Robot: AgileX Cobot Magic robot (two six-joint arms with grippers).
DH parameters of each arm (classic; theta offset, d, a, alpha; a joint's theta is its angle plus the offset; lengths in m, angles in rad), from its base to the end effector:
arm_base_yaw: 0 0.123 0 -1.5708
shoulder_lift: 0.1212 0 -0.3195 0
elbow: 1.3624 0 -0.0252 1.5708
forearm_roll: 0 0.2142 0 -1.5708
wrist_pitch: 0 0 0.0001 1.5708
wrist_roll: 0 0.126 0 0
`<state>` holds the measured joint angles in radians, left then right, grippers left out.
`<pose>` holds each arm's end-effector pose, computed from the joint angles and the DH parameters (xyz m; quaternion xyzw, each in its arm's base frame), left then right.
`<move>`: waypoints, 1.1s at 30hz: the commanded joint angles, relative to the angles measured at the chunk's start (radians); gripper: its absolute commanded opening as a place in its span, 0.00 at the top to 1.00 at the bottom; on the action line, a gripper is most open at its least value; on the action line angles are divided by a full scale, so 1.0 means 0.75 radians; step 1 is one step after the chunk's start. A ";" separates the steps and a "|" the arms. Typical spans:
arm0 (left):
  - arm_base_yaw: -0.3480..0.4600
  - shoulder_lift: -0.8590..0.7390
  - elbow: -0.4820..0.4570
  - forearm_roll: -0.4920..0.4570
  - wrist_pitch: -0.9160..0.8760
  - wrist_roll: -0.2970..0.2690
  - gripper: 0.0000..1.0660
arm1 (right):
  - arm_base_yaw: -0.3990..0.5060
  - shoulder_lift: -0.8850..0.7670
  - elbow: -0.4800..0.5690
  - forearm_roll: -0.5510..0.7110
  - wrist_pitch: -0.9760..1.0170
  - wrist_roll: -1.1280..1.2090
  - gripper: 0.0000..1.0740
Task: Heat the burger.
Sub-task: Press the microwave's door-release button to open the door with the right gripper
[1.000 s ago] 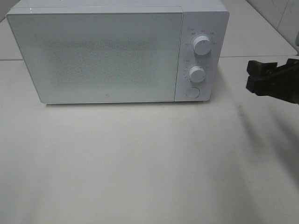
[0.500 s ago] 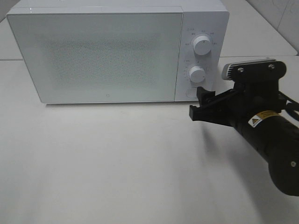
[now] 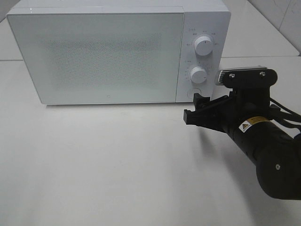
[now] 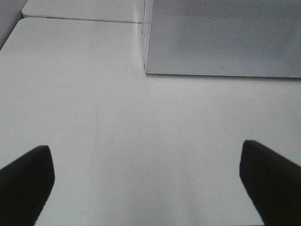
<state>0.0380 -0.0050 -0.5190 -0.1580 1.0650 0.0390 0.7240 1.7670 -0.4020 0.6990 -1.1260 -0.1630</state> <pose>-0.0433 -0.0190 0.2494 0.0046 0.8454 -0.0584 0.5309 0.2618 0.1338 0.2019 -0.0230 0.7782 0.0363 0.6265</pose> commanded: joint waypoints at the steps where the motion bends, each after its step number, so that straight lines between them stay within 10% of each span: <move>1: 0.000 -0.025 0.005 -0.008 0.001 -0.009 0.06 | 0.001 -0.003 -0.011 0.012 -0.024 0.217 0.35; 15: 0.000 -0.025 0.005 -0.008 0.001 -0.009 0.06 | 0.001 0.003 -0.009 0.160 -0.013 1.632 0.96; 33: 0.000 -0.025 0.005 -0.008 0.001 -0.009 0.06 | -0.001 0.136 -0.148 0.089 0.055 1.972 1.00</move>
<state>0.0380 -0.0050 -0.5190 -0.1580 1.0650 0.0390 0.7240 1.8660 -0.5060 0.7820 -1.0790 1.3130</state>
